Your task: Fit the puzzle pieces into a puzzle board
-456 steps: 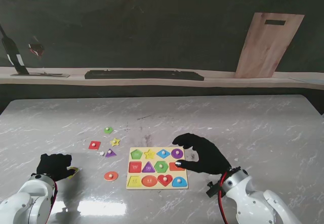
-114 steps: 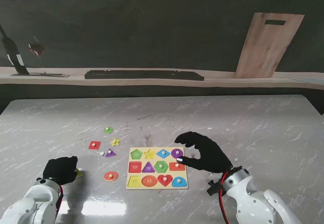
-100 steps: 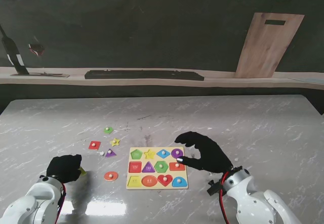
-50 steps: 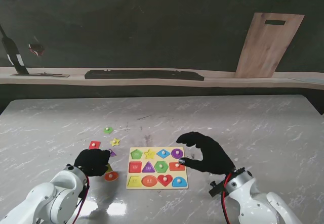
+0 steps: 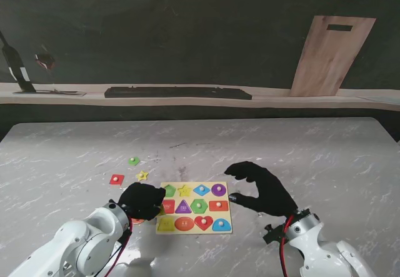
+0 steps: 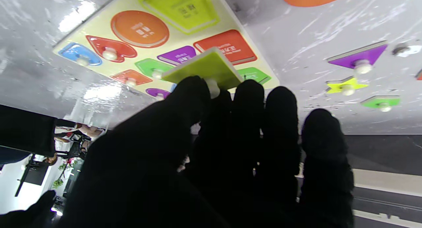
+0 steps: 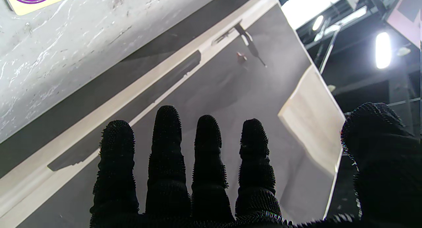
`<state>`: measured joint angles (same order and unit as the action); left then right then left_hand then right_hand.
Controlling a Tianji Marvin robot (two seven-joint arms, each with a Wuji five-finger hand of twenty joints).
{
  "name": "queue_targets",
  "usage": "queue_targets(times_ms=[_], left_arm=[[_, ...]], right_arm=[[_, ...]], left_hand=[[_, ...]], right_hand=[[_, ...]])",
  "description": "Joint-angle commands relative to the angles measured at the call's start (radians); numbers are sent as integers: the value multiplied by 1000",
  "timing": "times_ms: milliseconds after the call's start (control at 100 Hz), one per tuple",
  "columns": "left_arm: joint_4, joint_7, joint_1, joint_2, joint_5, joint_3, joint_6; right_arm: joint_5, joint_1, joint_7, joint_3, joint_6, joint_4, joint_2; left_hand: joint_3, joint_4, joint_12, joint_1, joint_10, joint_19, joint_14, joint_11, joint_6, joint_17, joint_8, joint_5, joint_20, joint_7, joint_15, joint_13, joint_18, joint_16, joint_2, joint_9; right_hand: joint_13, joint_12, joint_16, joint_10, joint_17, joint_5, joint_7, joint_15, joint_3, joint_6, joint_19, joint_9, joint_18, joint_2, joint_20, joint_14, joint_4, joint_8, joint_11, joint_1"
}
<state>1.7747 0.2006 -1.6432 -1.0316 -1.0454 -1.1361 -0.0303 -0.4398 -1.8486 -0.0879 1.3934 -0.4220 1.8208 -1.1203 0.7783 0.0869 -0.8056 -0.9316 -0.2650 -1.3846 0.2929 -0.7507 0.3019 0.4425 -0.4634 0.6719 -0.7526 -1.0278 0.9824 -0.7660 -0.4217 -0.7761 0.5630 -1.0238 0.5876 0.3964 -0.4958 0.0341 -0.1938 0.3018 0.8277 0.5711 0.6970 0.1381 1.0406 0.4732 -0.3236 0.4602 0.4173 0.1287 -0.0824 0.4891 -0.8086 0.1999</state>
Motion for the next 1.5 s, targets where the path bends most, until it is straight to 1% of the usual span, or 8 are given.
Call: queue_targets(times_ms=[0, 230, 380, 520, 680, 810, 1130, 1490], left_arm=[[0, 24, 16, 2, 10, 18, 1], [-37, 96, 107, 11, 44, 90, -23], [-55, 106, 130, 13, 51, 125, -16], [-55, 88, 118, 13, 31, 137, -7], [-58, 62, 96, 15, -44, 133, -16], [-61, 45, 85, 13, -50, 137, 10], [-82, 0, 78, 13, -81, 154, 15], [-131, -38, 100, 14, -97, 175, 9]], right_arm=[[4, -9, 2, -1, -5, 8, -4], [13, -12, 7, -2, -2, 13, -4], [13, -13, 8, -2, -2, 15, -4], [26, -10, 16, -3, 0, 14, -3], [39, -8, 22, -4, -1, 16, -3], [35, -9, 21, -4, -5, 16, -3], [40, -11, 26, -2, -7, 18, -2], [40, -12, 23, -3, -7, 19, -3]], left_hand=[[46, 20, -22, 2, -2, -35, -7, -16, -27, -4, -24, -5, -19, -46, 25, -13, -39, -17, 8, -3], [47, 23, -25, 5, 3, -34, -12, -16, -32, -6, -24, -11, -17, -50, 23, -9, -33, -17, 3, 0], [49, 24, -26, 8, 2, -34, -12, -17, -31, -8, -23, -11, -16, -54, 24, -10, -34, -18, 4, 0], [54, 24, -25, 10, 3, -34, -13, -17, -34, -8, -21, -11, -15, -58, 24, -10, -33, -18, 7, -1], [61, 26, -24, 21, 16, -39, -24, -20, -41, -2, -19, -15, -15, -66, 24, -15, -23, -17, 6, -3], [67, 28, -22, 18, 7, -37, -15, -20, -36, -6, -13, -13, -13, -68, 24, -12, -31, -18, 9, -3], [75, 28, -25, 31, 27, -31, -31, -18, -68, -18, -13, -31, -8, -78, 18, 7, -10, -16, 0, 14], [69, 33, -32, 30, 32, -28, -38, -13, -72, -24, -12, -39, -5, -82, 13, 11, -4, -15, -8, 19]], right_hand=[[2, 6, -3, -20, 17, 1, -2, 2, -16, 19, 8, 20, -3, -18, 11, -30, 31, 10, -5, 13], [3, 7, -3, -20, 17, -1, -3, 2, -16, 21, 8, 21, -4, -19, 12, -30, 31, 10, -5, 14], [2, 7, -3, -20, 17, -2, -3, 2, -16, 21, 8, 21, -5, -21, 12, -30, 31, 10, -5, 14], [1, 6, -3, -19, 17, -1, -3, 1, -17, 20, 8, 21, -3, -20, 12, -30, 31, 11, -5, 14], [2, 7, -3, -20, 18, 0, -2, 2, -17, 21, 8, 21, -5, -21, 12, -30, 31, 11, -5, 15], [2, 7, -3, -20, 18, 1, -2, 2, -18, 20, 8, 21, -5, -22, 13, -31, 31, 11, -5, 14], [3, 7, -4, -20, 17, -1, -3, 3, -19, 20, 8, 21, -3, -24, 13, -31, 31, 11, -5, 14], [1, 7, -3, -19, 17, -1, -5, 2, -20, 20, 7, 22, -3, -33, 13, -31, 33, 11, -5, 13]])
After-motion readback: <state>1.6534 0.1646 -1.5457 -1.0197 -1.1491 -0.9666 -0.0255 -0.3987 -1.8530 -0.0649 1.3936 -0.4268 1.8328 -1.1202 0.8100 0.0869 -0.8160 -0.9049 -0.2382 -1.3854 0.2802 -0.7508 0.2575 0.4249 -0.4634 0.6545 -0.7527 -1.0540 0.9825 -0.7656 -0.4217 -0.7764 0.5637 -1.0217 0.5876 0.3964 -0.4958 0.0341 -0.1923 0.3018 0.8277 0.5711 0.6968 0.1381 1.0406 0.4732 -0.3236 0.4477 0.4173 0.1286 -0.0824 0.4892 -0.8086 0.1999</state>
